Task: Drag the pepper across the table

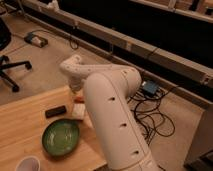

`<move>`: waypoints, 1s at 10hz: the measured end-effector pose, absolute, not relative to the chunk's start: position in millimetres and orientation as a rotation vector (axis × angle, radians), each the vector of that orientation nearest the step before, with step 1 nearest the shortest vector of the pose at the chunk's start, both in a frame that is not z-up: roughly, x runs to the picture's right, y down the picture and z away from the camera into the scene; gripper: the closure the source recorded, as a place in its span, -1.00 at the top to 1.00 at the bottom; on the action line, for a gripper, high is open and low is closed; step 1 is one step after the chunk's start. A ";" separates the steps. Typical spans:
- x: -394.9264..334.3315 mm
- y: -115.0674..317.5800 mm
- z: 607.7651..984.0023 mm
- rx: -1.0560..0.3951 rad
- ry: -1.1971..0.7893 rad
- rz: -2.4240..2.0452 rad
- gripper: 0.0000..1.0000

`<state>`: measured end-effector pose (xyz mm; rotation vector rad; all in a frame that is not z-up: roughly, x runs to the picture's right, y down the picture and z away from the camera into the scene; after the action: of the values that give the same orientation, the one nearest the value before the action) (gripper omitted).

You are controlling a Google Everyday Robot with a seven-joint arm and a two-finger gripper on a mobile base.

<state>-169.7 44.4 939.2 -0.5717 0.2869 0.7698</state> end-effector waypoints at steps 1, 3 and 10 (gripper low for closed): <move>-167.7 43.1 942.6 -0.564 0.293 0.794 0.60; -156.0 39.4 956.5 -0.582 0.307 0.856 0.60; -163.6 33.3 974.7 -0.647 0.317 0.868 0.15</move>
<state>-163.6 33.3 974.7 -0.6472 0.3167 0.8681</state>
